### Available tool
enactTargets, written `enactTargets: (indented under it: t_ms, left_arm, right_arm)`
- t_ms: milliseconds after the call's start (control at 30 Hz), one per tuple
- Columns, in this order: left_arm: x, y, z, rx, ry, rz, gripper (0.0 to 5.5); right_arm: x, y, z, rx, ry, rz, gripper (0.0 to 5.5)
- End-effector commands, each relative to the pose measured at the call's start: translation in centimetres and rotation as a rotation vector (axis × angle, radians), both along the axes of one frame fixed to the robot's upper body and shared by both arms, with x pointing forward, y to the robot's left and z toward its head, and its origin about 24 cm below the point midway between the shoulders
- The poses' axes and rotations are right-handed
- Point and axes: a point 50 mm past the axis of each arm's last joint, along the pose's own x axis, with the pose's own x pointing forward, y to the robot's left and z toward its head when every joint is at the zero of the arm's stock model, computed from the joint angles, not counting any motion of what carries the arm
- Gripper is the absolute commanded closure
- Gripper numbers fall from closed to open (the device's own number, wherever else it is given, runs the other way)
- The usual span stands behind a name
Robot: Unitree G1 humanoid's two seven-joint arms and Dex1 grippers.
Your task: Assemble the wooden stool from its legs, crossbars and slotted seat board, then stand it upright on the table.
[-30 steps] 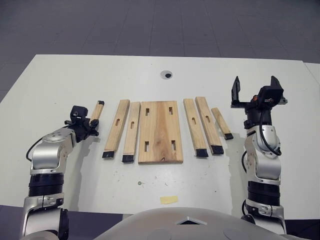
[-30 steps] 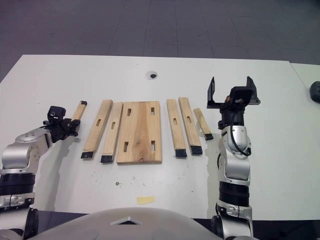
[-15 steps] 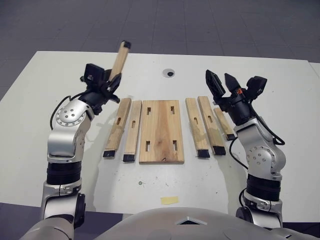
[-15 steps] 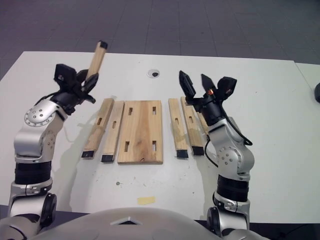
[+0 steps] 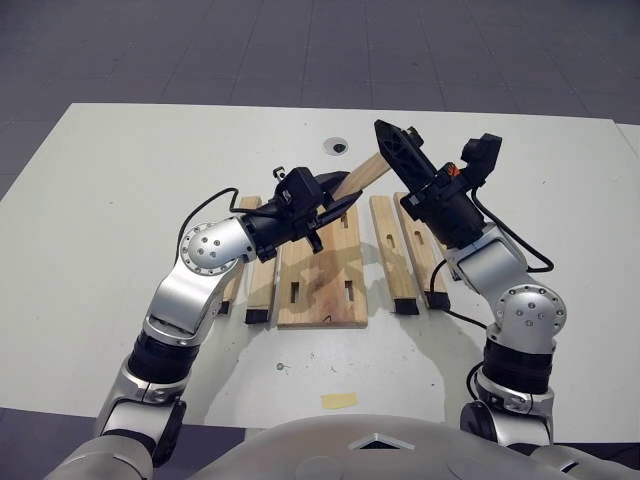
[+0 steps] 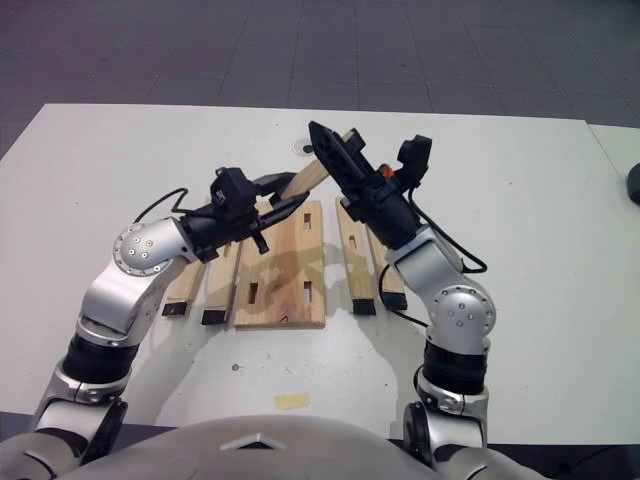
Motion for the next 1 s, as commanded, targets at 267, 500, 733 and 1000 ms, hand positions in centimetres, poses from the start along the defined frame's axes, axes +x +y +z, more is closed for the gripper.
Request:
enactTargets:
  t_ms: [267, 500, 733, 1000]
  left_arm:
    - [0.2, 0.0, -0.2, 0.038, -0.023, 0.023, 4.22]
    - [0.0, 0.0, -0.3, 0.032, -0.008, 0.027, 4.22]
    - [-0.1, 0.0, -0.6, 0.032, 0.000, 0.023, 4.22]
    - [-0.2, 0.5, -0.6, 0.007, 0.043, 0.029, 3.52]
  right_arm:
    - [-0.7, 0.3, -0.5, 0.017, 0.032, -0.002, 2.60]
    - [-0.6, 0.3, -0.2, 0.040, 0.022, -0.019, 3.62]
    - [-0.6, 0.1, -0.1, 0.055, 0.010, -0.029, 4.54]
    - [0.1, -1.6, -0.3, 0.032, 0.009, -0.174, 5.09]
